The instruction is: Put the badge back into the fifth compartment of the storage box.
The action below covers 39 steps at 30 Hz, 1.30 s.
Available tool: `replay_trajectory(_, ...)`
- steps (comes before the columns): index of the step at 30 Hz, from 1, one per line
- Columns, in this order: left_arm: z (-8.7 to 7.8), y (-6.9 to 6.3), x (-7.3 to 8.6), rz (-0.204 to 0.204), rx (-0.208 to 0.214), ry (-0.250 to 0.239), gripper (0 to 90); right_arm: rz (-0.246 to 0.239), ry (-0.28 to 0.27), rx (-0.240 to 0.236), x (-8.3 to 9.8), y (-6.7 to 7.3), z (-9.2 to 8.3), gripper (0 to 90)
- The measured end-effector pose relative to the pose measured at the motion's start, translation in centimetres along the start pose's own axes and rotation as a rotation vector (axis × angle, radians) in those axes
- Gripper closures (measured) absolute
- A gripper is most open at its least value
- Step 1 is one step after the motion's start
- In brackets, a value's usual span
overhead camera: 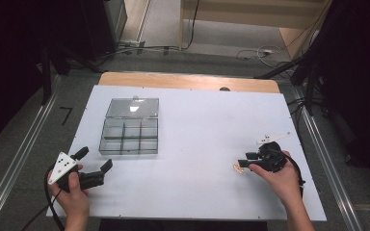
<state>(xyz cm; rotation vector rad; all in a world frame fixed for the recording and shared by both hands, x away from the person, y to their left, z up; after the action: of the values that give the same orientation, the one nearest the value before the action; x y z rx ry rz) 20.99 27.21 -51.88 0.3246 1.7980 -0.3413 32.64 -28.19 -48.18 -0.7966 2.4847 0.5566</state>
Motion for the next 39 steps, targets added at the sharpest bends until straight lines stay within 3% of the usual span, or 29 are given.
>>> replay_trajectory(9,0.0,0.0,0.0,-0.002,0.0,-0.001,0.0,-0.008,0.044,-0.026,0.2,0.4,0.4,59.7)
replay_trajectory(24,0.0,0.0,0.0,-0.001,0.001,0.0,0.0,-0.011,0.101,-0.032,0.5,0.5,1.3,66.5)
replay_trajectory(29,0.0,0.0,0.0,-0.002,0.0,0.0,0.0,-0.022,0.106,-0.023,0.6,0.6,1.4,65.8)
replay_trajectory(34,0.0,-0.1,0.0,0.005,-0.002,0.005,0.0,-0.051,0.114,0.019,0.6,1.3,1.6,65.5)
replay_trajectory(39,0.1,-0.1,0.0,0.006,-0.004,0.008,0.0,-0.038,0.11,0.027,0.6,1.6,1.6,66.9)
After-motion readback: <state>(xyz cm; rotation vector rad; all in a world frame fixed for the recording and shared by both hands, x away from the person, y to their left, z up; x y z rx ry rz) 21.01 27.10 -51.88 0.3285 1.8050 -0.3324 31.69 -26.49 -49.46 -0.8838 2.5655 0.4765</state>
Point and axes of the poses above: each handheld gripper's, and its own axes: z roughly forward along the jaws, x roughly out of its underside, y roughly to its left, the point moved 1 cm from there along z, roughly forward along the jaws, and after that the axes turned 5 degrees about z, right-handed, at the moved point
